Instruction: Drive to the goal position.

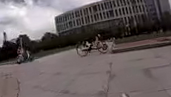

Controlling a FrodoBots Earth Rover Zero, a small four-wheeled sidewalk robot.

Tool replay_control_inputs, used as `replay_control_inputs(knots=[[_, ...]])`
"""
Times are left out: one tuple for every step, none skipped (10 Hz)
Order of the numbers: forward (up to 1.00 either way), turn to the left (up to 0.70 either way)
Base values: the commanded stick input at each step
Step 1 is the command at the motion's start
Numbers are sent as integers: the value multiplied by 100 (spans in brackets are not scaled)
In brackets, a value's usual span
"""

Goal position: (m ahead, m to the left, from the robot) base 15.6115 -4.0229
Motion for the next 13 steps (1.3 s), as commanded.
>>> replay_control_inputs(knots=[[70, 1], [70, 1], [70, 1], [70, 1], [70, 1], [70, 1], [70, 1], [70, 1], [70, 1], [70, 1], [70, 1], [70, 1], [70, 1]])
